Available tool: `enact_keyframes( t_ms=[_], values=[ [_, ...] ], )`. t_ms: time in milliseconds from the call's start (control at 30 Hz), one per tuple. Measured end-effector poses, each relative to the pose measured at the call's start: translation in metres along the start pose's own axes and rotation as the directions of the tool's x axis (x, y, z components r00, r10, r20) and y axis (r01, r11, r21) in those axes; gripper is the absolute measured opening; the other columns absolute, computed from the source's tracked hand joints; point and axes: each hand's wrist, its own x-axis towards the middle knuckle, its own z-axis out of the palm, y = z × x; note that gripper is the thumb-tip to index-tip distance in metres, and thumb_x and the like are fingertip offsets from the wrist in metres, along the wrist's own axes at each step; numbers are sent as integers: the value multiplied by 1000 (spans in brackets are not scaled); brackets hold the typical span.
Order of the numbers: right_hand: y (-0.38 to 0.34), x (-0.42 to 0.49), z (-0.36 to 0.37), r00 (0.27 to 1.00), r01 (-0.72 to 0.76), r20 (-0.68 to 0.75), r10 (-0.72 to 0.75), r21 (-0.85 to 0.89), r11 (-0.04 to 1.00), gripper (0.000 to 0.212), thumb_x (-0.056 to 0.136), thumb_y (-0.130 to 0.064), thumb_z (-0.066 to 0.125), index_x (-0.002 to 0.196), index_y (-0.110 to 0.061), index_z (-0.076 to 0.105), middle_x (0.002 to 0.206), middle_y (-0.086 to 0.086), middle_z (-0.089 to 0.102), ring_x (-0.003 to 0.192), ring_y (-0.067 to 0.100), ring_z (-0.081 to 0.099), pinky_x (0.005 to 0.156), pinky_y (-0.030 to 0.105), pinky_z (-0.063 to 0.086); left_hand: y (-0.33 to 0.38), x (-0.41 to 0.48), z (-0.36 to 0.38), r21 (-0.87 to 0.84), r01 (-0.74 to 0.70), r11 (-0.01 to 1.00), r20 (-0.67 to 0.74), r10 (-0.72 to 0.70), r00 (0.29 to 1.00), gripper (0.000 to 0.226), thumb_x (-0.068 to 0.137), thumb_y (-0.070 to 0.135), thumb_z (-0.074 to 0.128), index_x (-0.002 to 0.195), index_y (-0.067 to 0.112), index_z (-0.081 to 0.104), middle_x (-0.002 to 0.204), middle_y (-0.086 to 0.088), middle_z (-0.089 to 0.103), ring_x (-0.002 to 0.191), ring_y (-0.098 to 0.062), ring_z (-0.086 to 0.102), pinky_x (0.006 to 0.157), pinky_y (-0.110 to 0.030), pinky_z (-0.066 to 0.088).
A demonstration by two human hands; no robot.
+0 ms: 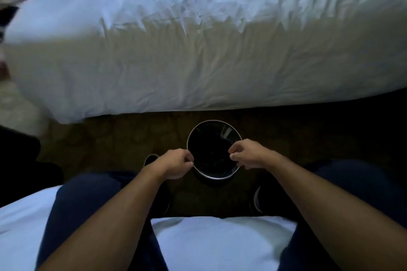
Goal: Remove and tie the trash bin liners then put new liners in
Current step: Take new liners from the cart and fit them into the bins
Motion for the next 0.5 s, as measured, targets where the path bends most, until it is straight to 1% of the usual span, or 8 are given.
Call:
enact_keyframes(
  t_ms=[67, 133, 233, 300, 367, 433, 467, 500],
  values=[
    [-7, -37, 1, 994, 99, -37, -99, -13, 995, 33, 102, -26, 56, 135, -19, 58, 120, 2, 64, 99, 14, 68, 80, 31, 60, 1, -34, 0, 71, -29, 997, -44, 32, 999, 34, 101, 32, 50, 134, 24, 58, 131, -1, 62, 115, -18, 60, 85, -27, 46],
    [-7, -73, 3, 980, 176, -83, -179, -52, 983, 31, 102, -27, 57, 132, -22, 60, 119, -1, 66, 99, 10, 67, 80, 27, 57, 0, -66, 4, 87, -55, 995, -80, 62, 995, 34, 102, 33, 49, 133, 26, 58, 128, 1, 63, 111, -16, 61, 83, -26, 45],
    [0, -115, 7, 962, 210, -154, -225, -108, 972, 25, 100, -30, 59, 125, -29, 63, 115, -7, 67, 100, 5, 65, 87, 29, 57, -9, -108, 15, 160, -68, 985, -140, 91, 986, 29, 102, 32, 49, 129, 26, 58, 122, 1, 66, 102, -15, 62, 85, -30, 51],
    [5, -131, 8, 949, 214, -202, -242, -151, 965, 23, 100, -31, 60, 122, -31, 64, 112, -11, 66, 99, 3, 63, 85, 26, 56, -18, -125, 18, 183, -46, 982, -182, 80, 980, 26, 101, 31, 50, 125, 27, 59, 117, 1, 65, 98, -14, 63, 86, -32, 54],
    [5, -138, 8, 939, 225, -227, -258, -162, 961, 21, 100, -31, 61, 121, -32, 64, 109, -15, 64, 96, -1, 61, 79, 20, 52, -25, -133, 19, 160, -44, 986, -196, 75, 978, 24, 101, 32, 50, 123, 28, 60, 113, 2, 66, 93, -12, 63, 82, -30, 54],
    [0, -134, 7, 936, 243, -231, -265, -120, 963, 21, 99, -31, 61, 120, -33, 65, 110, -15, 65, 98, -1, 62, 80, 21, 52, -25, -132, 18, 116, -67, 991, -208, 90, 974, 24, 101, 33, 52, 123, 31, 60, 112, 5, 67, 92, -9, 63, 81, -29, 54],
    [-4, -128, 7, 934, 255, -232, -271, -97, 962, 21, 99, -30, 62, 120, -32, 66, 111, -14, 66, 99, 1, 63, 82, 23, 53, -24, -127, 16, 83, -80, 993, -248, 99, 964, 23, 100, 35, 53, 122, 33, 61, 111, 7, 67, 92, -8, 64, 81, -29, 55],
    [-8, -120, 6, 931, 267, -236, -277, -74, 961, 21, 99, -30, 62, 119, -32, 67, 112, -13, 67, 99, 1, 63, 82, 23, 54, -23, -119, 13, 50, -88, 995, -321, 100, 942, 21, 98, 36, 55, 118, 36, 61, 108, 10, 67, 90, -7, 64, 81, -31, 57]
  ],
)
